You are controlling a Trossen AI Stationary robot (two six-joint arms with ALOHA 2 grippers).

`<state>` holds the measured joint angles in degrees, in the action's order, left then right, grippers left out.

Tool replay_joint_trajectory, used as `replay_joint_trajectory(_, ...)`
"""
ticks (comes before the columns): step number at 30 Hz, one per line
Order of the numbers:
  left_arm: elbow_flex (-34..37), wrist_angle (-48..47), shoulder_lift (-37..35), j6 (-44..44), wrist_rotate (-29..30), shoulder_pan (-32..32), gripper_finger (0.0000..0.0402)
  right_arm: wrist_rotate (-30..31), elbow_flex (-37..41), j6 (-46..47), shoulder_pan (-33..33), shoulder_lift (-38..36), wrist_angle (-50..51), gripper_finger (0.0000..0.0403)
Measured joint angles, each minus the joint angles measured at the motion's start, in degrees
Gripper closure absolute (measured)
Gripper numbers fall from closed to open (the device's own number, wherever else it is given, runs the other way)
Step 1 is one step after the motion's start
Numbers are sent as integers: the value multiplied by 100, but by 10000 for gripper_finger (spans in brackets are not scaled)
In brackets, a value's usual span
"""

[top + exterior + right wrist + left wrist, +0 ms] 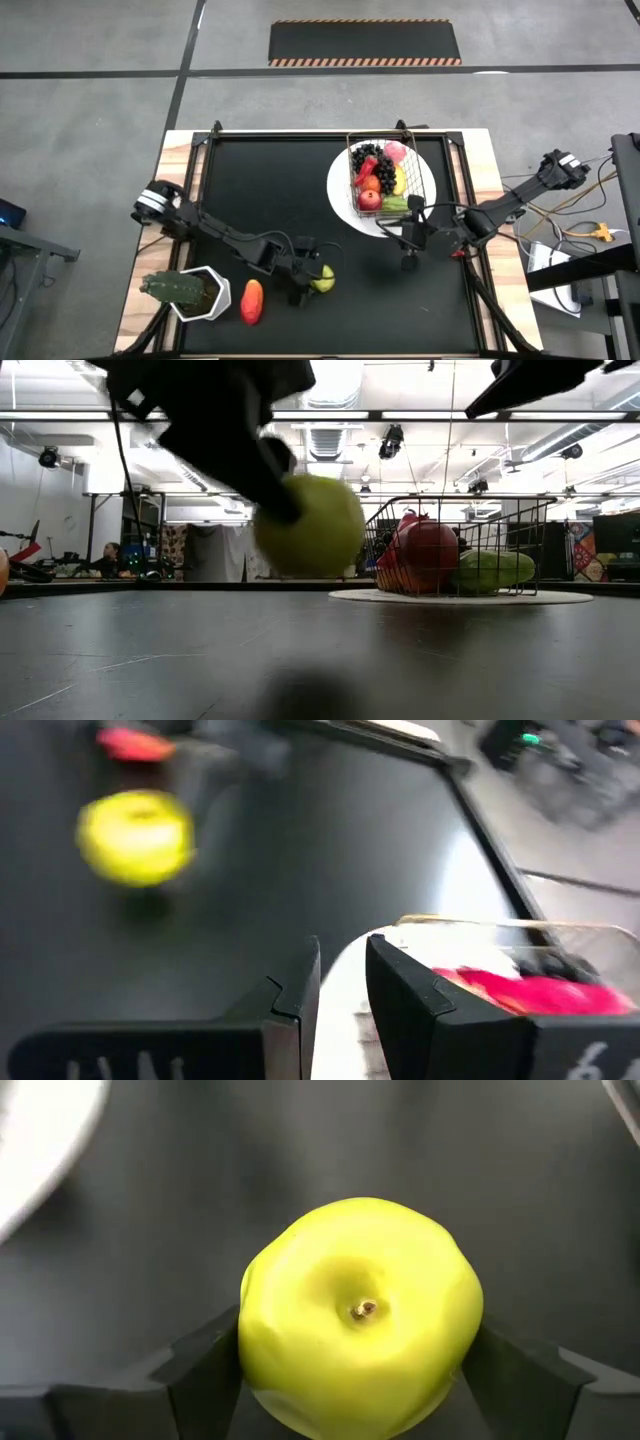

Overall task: Build produce basket
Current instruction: Put the green apple into the wire basket

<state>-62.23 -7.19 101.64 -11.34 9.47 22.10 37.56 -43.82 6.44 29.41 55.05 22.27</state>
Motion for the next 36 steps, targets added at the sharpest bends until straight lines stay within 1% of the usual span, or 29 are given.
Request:
replay_joint_trajectory(3,-245,-348,-175,105,169,-132,101,-462,272,-410,9,-130,-561,332)
replay_joint_trajectory(7,-773,-988,-216,471,277,-403,101,-1057,854,-1182,9,-538,-1474,341)
replay_joint_trajectory(11,-1477,-1380,-225,887,290,-809,102,-1106,1256,-1581,7,-1182,-1824,354)
replay_joint_trajectory(18,-2445,-1483,-225,1256,253,-1545,102,-1110,1623,-1952,7,-2359,-1829,373)
replay_joint_trajectory(21,-2763,-1473,-157,1368,245,-1834,103,-1287,1728,-2001,7,-2782,-1729,376)
replay_joint_trajectory(23,-2884,-1293,-78,1376,239,-2015,103,-1530,1764,-2009,7,-3016,-1704,377)
replay_joint_trajectory(26,-2891,-590,53,1484,106,-2253,103,-1861,1804,-2038,7,-3300,-1692,376)
replay_joint_trajectory(29,-2824,265,218,1523,-160,-2445,103,-2082,1864,-2079,7,-3511,-1680,376)
replay_joint_trajectory(31,-2773,863,340,1646,-491,-2536,103,-2238,1901,-2118,7,-3641,-1668,376)
replay_joint_trajectory(33,-2638,1341,423,2084,-944,-2565,103,-2448,1944,-2149,7,-3735,-1655,376)
replay_joint_trajectory(36,-2389,1730,562,3630,-1558,-2513,103,-2569,1979,-2155,9,-3911,-1638,376)
